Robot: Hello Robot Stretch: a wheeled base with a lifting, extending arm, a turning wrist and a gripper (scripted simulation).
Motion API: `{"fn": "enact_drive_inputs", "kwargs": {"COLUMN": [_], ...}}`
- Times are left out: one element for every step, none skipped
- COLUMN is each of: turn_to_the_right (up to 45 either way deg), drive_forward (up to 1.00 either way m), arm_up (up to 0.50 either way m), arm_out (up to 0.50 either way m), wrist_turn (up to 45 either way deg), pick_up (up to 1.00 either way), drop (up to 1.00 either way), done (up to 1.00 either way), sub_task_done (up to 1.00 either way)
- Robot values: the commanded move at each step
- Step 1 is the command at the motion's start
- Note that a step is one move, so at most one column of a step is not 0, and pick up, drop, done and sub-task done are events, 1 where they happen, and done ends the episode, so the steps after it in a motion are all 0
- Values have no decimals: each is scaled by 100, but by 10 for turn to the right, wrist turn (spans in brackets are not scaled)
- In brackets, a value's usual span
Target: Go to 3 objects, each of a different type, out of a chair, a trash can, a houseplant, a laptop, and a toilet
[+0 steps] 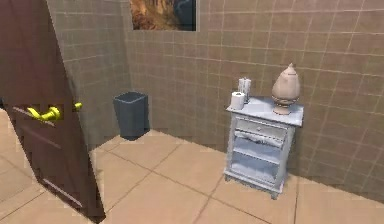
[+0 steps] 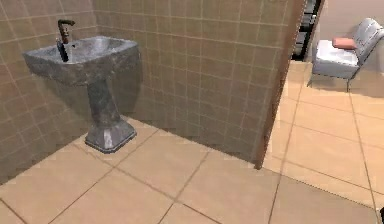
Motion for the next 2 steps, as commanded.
{"fn": "enact_drive_inputs", "kwargs": {"turn_to_the_right": [0, 0], "drive_forward": [100, 20], "arm_up": [0, 0], "arm_out": [0, 0], "wrist_turn": [0, 0], "pick_up": [0, 0], "drop": [0, 0], "done": [0, 0], "sub_task_done": [0, 0]}}
